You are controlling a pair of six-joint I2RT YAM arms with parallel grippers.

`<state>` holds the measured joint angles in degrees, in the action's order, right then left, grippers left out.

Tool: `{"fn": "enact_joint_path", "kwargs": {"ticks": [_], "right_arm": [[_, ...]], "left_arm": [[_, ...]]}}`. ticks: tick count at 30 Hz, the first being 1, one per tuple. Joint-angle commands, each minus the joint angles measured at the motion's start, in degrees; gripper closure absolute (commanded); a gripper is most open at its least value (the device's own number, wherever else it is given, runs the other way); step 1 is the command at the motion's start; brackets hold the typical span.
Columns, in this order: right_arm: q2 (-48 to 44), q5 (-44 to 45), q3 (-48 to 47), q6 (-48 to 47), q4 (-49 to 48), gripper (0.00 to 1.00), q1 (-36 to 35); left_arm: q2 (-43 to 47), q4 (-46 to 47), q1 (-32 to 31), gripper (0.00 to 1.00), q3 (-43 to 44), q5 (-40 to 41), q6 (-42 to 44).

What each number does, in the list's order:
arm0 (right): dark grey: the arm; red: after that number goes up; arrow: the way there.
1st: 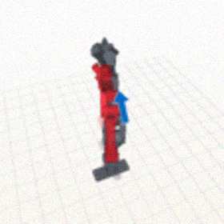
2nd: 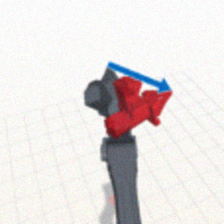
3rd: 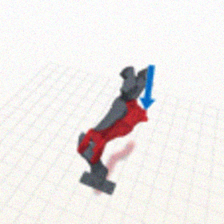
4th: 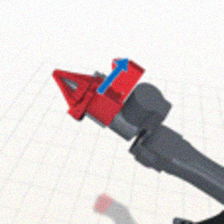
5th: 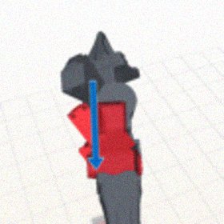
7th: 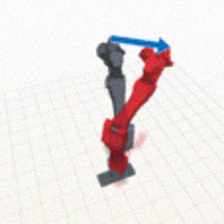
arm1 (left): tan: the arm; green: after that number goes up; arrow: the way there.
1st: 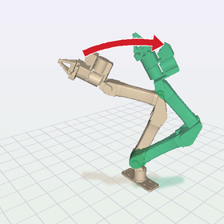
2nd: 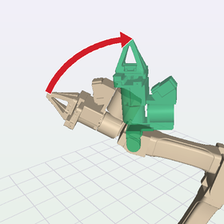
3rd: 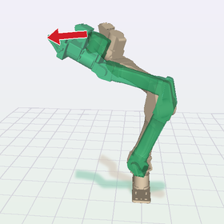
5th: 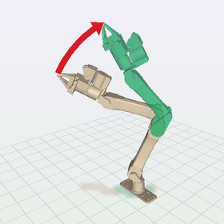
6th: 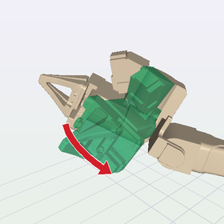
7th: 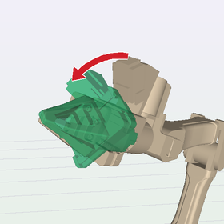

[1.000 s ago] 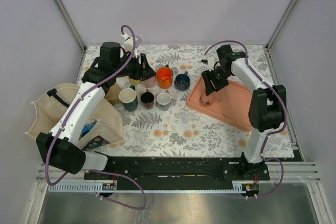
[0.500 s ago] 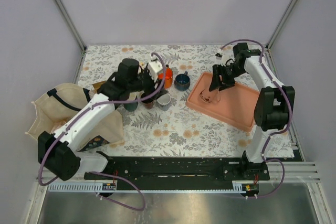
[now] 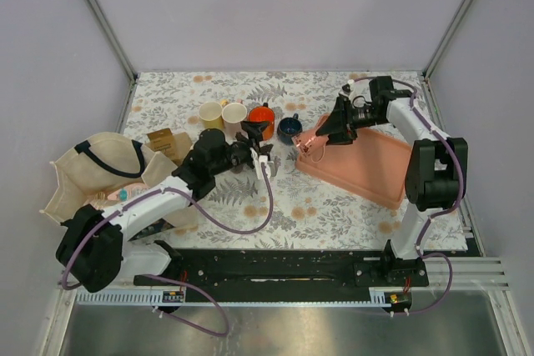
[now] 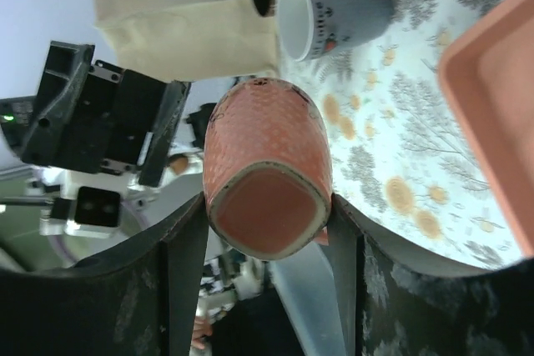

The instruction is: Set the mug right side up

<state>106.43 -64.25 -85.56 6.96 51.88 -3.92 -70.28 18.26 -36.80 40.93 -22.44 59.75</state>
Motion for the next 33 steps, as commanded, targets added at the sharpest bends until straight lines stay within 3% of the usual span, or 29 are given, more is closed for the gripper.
{"fn": "enact_joint_path", "kwargs": {"ticks": [1,7,11,18,23,32,33], "right_arm": [[-2.8,-14.2,4.1,18.8,-15.6,1.00,-0.1],[-3.4,-16.9,8.1,35.6,-34.0,1.00,-0.3],[-4.0,-17.0,9.0,40.8,-39.0,1.00,-0.7],[-5.2,-19.2,15.9,56.0,-55.0,1.00,-2.7],[-5.3,-20.8,16.6,56.8,-54.7,1.00,-4.1],[-5.2,-20.4,16.1,55.4,-49.2,1.00,-4.8],[-5.0,-20.4,16.1,55.0,-48.4,0.94,-4.8]], "left_arm": [[-2.9,17.4,0.4,0.30,1.0,-8.9,14.3],[-7.5,17.1,0.8,0.30,4.3,-19.2,19.1],[-8.8,12.1,0.8,0.34,6.4,-23.5,22.3],[-14.5,25.5,0.9,0.42,6.5,-24.9,28.0],[-18.7,30.5,1.4,0.46,7.9,-24.9,32.2],[-20.8,36.9,1.6,0.88,7.2,-30.3,31.5],[-20.8,36.8,1.6,0.96,7.1,-30.5,31.2]]}}
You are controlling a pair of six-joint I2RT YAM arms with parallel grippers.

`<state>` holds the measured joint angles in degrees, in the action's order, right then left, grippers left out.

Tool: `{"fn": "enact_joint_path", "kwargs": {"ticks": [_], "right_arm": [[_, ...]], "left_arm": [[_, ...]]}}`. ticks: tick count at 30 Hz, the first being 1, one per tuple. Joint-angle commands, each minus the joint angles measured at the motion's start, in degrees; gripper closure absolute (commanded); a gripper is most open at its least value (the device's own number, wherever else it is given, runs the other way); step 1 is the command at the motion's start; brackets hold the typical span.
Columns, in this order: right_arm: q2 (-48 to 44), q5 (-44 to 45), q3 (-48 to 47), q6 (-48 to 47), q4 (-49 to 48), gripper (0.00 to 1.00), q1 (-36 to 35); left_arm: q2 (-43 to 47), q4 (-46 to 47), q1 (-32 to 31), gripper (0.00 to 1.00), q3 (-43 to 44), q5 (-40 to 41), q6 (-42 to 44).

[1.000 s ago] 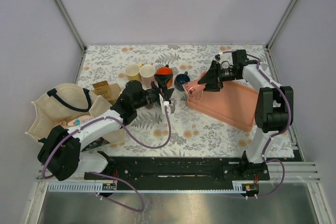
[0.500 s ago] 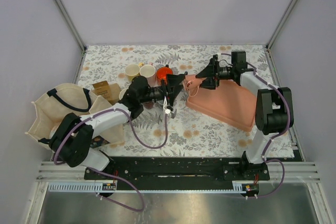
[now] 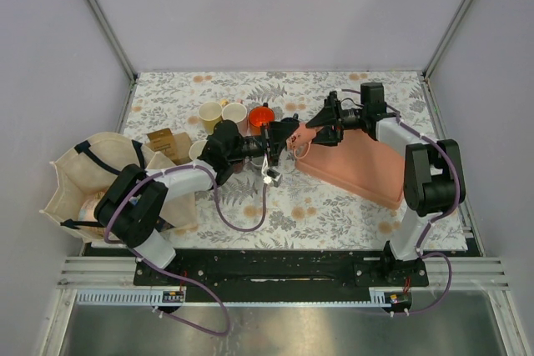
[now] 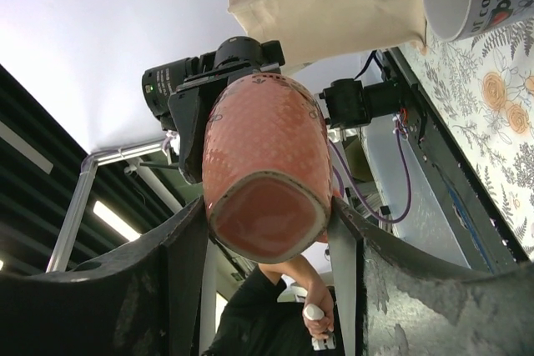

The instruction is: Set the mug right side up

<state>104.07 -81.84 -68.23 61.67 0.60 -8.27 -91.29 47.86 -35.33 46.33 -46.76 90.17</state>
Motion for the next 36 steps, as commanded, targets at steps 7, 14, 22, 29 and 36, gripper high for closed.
{"fn": "enact_joint_path", "kwargs": {"ticks": [7,14,22,29,36], "right_arm": [[-5.0,-0.8,-3.1,-1.9,0.5,0.22,1.9],[-9.1,3.4,-2.7,-5.1,1.4,0.01,7.9],[-12.7,26.8,-14.6,-45.0,44.8,0.00,12.1],[-15.7,49.8,-16.7,-56.8,52.5,0.01,12.6],[-18.9,48.9,-13.4,-56.1,51.3,0.01,12.6]], "left_arm": [[2.6,5.4,-0.1,1.00,0.0,2.4,-4.5],[10.3,-7.2,-1.0,1.00,0.5,14.2,-15.8],[12.5,-46.3,-4.3,1.00,22.3,34.1,-48.1],[-0.1,-81.3,-4.2,1.00,48.5,46.0,-80.5],[-10.1,-97.8,-3.7,1.00,62.7,43.3,-101.4]]}}
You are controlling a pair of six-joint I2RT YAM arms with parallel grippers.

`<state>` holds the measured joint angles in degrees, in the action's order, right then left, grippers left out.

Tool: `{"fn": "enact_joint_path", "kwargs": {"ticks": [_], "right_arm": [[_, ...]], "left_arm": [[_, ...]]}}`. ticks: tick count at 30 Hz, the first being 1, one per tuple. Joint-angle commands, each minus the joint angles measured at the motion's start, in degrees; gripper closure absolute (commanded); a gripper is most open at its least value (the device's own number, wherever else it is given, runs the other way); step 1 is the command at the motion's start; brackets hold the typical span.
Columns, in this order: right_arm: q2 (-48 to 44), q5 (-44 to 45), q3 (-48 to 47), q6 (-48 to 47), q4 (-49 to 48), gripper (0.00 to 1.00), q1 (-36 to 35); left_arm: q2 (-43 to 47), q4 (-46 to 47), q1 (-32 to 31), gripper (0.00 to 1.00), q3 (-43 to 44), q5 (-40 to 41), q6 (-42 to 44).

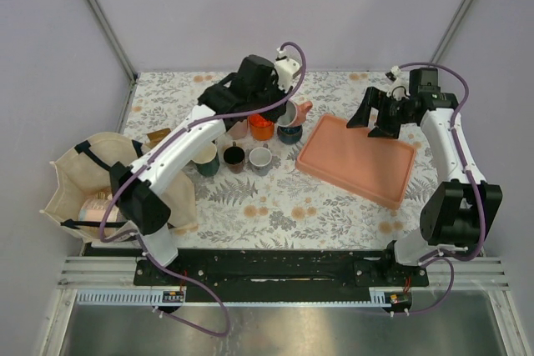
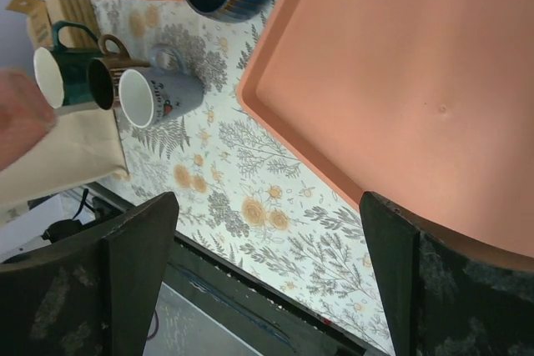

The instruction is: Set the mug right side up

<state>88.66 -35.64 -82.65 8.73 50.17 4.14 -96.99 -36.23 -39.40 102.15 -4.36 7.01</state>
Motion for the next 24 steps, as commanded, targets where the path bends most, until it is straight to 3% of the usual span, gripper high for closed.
{"fn": "enact_joint_path", "kwargs": {"ticks": [1,15,24], "right_arm": [[-4.2,2.6,1.2,-3.7,1.4,0.00,0.1],[-8.9,0.7,9.8,0.0,-3.4,0.00,-0.4],[-10.9,3.6,8.6,3.7,-11.3,0.00,-13.1]], "left_arm": [[-6.2,-15.6,0.9,1.00,8.7,0.0,-21.0],[-12.1,-17.8,2.0,1.00,5.0,1.1,-34.6],[-15.0,-16.4,1.9,1.00,6.0,6.9,-44.7]]}}
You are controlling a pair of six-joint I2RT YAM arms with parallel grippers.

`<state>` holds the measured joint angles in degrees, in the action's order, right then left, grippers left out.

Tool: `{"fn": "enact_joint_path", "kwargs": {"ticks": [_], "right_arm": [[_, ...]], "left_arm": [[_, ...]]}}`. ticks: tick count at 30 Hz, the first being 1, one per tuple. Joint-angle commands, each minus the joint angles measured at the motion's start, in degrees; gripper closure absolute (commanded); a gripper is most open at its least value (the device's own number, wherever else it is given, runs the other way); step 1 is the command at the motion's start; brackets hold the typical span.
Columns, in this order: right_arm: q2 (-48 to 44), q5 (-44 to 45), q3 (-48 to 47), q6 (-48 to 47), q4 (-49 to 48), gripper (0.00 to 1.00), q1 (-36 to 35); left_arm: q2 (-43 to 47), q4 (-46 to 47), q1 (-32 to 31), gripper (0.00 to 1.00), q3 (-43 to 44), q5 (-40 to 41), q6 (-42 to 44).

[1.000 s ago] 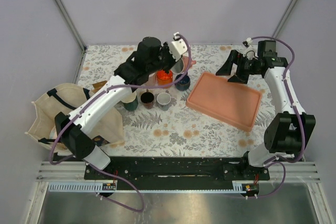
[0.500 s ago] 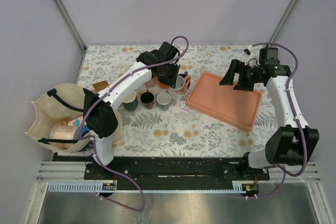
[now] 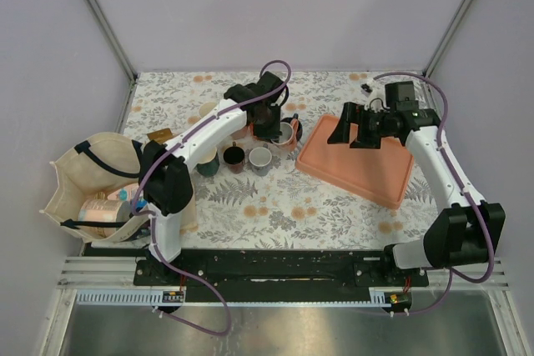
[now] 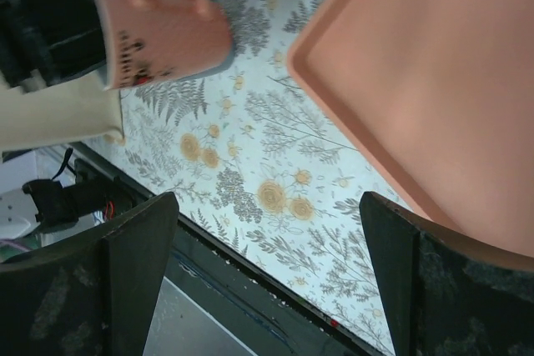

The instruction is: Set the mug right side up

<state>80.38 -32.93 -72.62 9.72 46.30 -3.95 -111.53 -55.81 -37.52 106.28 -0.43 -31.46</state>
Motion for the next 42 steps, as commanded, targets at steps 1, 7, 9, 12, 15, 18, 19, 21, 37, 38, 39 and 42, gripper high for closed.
{"fn": "enact_joint_path", "kwargs": {"ticks": [1,7,9,12,15,18,19,21,37,38,39,42], "right_arm": [[-2.2,1.1,-1.7,2.8,-8.7,0.01,-6.8],[1.8,1.3,-3.1,12.5,-16.2,0.10,-10.5],[3.2,2.9,-4.7,13.4,-16.2,0.13,-12.8],[5.1,7.7,-6.7,13.4,-15.5,0.16,-16.3],[6.3,11.9,-7.7,14.5,-15.0,0.21,-18.3],[6.9,14.8,-7.8,15.7,-15.0,0.25,-19.3],[7.0,16.1,-7.9,15.9,-15.0,0.26,-19.6],[7.4,18.2,-8.0,16.1,-15.2,0.28,-20.2],[15.5,29.5,-13.6,20.1,-13.9,0.37,-24.2],[16.1,29.8,-14.0,20.0,-13.7,0.38,-24.3],[16.7,29.9,-14.3,20.0,-13.8,0.38,-24.5],[18.6,30.2,-15.8,19.6,-14.0,0.39,-25.2]], "left_arm": [[-0.5,3.3,0.1,1.00,2.0,3.1,-6.5],[-0.4,3.5,0.1,1.00,2.3,5.6,-7.4],[-0.4,3.7,0.1,1.00,2.2,6.2,-7.6],[-0.7,3.3,0.0,1.00,2.3,6.8,-8.3],[-0.8,3.3,0.1,1.00,2.2,7.1,-8.9],[-0.6,2.9,0.0,1.00,2.0,8.0,-10.5],[-0.4,2.8,0.0,1.00,1.9,8.0,-11.0],[-0.4,2.9,0.1,1.00,2.2,8.0,-12.0],[0.3,4.1,0.7,1.00,3.3,5.5,-12.6],[0.3,4.6,0.9,1.00,3.3,4.7,-12.5],[0.2,4.8,1.0,1.00,3.5,3.4,-12.3],[-0.4,6.0,1.4,1.00,4.7,0.7,-11.4]]}}
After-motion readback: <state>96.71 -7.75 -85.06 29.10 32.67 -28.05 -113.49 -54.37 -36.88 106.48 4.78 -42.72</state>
